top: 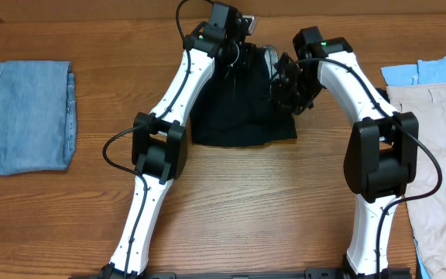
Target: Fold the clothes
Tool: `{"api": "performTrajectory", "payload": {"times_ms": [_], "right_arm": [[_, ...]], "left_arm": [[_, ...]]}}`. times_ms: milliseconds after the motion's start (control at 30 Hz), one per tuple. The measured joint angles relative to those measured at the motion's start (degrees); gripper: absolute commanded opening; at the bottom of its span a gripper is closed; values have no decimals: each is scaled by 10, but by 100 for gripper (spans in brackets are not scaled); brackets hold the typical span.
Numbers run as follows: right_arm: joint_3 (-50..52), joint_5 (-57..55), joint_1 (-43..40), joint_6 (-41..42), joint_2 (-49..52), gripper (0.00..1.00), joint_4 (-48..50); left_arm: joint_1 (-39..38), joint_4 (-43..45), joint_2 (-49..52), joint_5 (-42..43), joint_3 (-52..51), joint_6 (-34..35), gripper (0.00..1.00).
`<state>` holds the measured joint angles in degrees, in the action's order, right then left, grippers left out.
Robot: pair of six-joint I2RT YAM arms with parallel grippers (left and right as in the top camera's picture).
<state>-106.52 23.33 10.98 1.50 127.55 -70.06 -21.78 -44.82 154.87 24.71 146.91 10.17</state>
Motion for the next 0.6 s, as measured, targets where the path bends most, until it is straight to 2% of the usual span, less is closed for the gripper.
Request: {"api": "performTrajectory", "payload": {"times_ms": [267, 433, 600], "right_arm": [[153, -88, 6, 0, -26, 4, 145], [140, -127, 7, 0, -30, 4, 142], [37, -159, 5, 0, -87, 4, 93]], "left_arm": [[0, 28, 20, 0, 0, 2, 4], [0, 24, 20, 0, 17, 2, 4], [0, 10, 19, 4, 99, 2, 6]]}}
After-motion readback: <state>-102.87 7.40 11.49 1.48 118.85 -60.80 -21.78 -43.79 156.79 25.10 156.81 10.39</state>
